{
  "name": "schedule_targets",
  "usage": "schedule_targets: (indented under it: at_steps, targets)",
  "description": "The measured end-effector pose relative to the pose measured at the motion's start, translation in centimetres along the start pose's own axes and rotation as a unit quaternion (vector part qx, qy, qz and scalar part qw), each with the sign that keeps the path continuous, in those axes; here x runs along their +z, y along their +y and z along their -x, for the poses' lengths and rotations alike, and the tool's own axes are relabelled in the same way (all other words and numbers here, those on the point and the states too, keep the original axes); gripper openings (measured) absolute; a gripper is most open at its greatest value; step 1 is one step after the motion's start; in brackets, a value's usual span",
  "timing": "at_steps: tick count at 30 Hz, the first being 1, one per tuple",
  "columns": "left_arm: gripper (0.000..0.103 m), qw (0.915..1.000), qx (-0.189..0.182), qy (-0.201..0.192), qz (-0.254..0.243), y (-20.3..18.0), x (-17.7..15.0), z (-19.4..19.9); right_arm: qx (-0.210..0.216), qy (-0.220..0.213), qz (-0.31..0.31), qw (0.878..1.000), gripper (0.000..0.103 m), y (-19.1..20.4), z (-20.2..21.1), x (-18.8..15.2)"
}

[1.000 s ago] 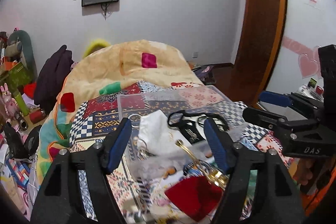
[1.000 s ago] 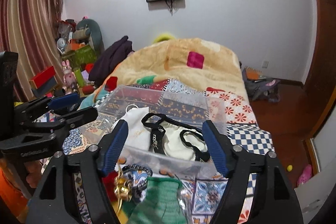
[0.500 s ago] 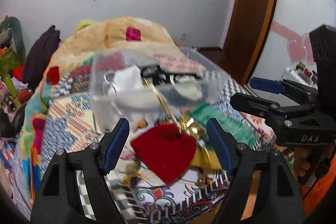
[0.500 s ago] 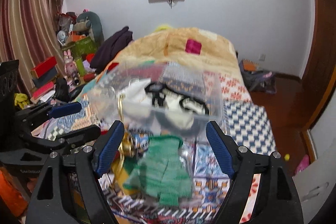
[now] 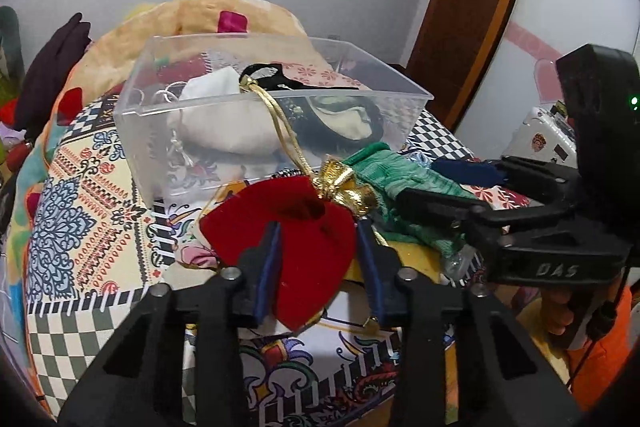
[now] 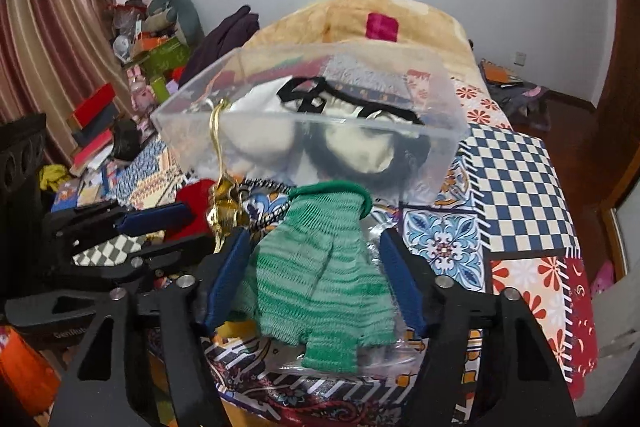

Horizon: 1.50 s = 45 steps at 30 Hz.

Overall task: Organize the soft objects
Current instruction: 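Grasp the red velvet pouch with the left tool while the right tool grasps the green knit glove, then carry the red pouch and green glove into the clear box while both tools release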

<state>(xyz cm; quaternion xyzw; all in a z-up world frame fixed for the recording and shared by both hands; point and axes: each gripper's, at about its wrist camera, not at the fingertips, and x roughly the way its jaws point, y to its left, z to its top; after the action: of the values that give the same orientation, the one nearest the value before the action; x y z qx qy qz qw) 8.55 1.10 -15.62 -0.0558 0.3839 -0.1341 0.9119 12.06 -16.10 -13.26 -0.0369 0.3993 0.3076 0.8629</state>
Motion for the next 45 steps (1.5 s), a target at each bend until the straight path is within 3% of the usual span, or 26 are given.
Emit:
schedule_targets:
  at_steps: [5, 8, 12, 24, 32, 39, 45]
  targets:
    - [0.011, 0.9999, -0.011, 0.001, -0.006, -0.5, -0.1, -0.4, -0.003, -0.001, 0.006, 1.0, 0.037, 0.0, 0.1, -0.1]
    - [0.007, 0.9999, -0.008, -0.003, -0.007, -0.5, -0.1, -0.2, -0.003, -0.002, 0.013, 1.0, 0.022, 0.1, 0.0, -0.1]
    - [0.004, 0.9999, -0.004, -0.013, 0.003, 0.0, 0.0, 0.4, -0.008, -0.011, 0.015, 1.0, 0.01, 0.2, 0.4, 0.0]
    - [0.004, 0.9965, 0.017, -0.081, 0.016, 0.8, 1.7, 5.1, -0.005, -0.074, -0.007, 0.997, 0.007, -0.3, 3.8, 1.3]
    - [0.004, 0.9925, 0.036, -0.116, 0.007, 1.4, 5.2, 7.7, -0.019, -0.129, -0.013, 0.991, 0.007, -0.6, 6.6, 4.2]
    - [0.004, 0.9891, 0.06, -0.134, -0.009, 1.6, 9.2, 7.6, -0.031, -0.161, -0.019, 0.986, 0.007, -1.3, 6.8, 7.5]
    - [0.004, 0.9899, 0.068, -0.124, -0.009, 1.7, 11.7, 5.3, -0.038, -0.165, -0.027, 0.985, 0.007, -1.7, 5.4, 9.5]
